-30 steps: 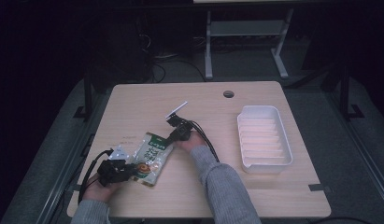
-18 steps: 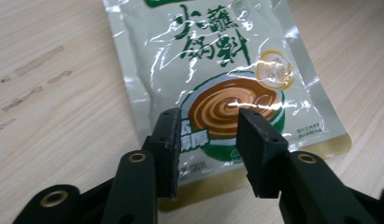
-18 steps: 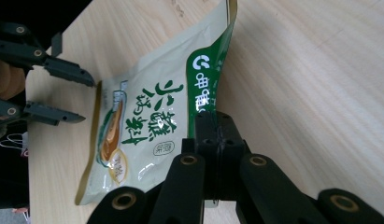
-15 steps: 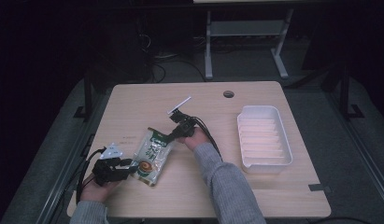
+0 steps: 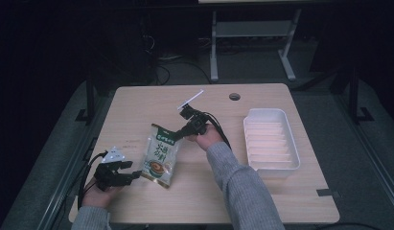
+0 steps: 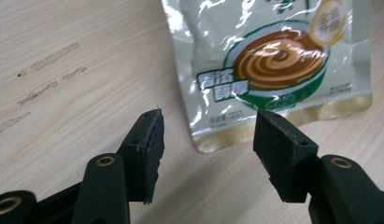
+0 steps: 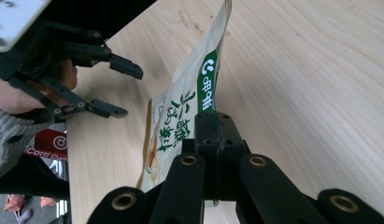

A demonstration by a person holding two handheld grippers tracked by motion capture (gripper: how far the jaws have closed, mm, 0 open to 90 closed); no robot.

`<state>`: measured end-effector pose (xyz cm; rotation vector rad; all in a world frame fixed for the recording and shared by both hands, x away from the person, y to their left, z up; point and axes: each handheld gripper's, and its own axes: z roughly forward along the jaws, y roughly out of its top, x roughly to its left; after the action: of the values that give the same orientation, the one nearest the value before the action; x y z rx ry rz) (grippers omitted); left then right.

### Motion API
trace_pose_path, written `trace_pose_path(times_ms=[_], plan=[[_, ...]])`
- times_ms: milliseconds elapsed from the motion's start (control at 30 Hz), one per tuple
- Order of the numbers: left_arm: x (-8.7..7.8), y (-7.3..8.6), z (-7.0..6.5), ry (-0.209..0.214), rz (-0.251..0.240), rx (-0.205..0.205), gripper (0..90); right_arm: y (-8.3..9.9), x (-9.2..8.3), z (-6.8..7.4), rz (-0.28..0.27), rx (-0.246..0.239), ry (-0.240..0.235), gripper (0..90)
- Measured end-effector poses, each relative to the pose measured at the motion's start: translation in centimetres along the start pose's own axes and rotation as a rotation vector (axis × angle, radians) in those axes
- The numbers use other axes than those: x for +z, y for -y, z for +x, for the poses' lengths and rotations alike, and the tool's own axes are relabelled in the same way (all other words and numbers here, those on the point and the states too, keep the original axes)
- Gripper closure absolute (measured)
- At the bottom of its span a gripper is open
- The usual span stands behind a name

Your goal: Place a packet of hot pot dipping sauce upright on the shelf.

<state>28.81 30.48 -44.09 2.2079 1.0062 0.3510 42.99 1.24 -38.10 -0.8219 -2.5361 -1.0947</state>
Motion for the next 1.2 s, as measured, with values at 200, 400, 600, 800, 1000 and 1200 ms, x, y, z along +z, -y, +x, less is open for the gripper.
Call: trace_pose_path(times_ms=[200,400,600,800,1000,1200], plan=[[0.1,0.0,0.1,0.003,0.001,0.001,39.9,-0.4,-1.5,1.1,0.003,-0.026,-0.013,89.7],[0.1,0.0,0.1,0.009,-0.001,0.001,39.5,-0.8,-2.8,2.3,0.007,-0.068,-0.027,89.7],[0.3,0.1,0.2,0.012,0.005,-0.001,39.2,-1.1,-4.2,3.3,0.003,-0.104,-0.061,89.8],[0.4,0.2,0.2,0.013,0.006,-0.008,39.0,-1.2,-5.6,3.6,0.013,-0.134,-0.071,89.8],[0.4,0.2,0.2,0.015,0.007,-0.007,38.9,-1.0,-7.0,3.7,0.044,-0.159,-0.054,89.8],[0.5,0.2,0.3,0.019,0.006,-0.013,38.8,-1.0,-8.9,3.7,0.036,-0.174,-0.051,89.8]])
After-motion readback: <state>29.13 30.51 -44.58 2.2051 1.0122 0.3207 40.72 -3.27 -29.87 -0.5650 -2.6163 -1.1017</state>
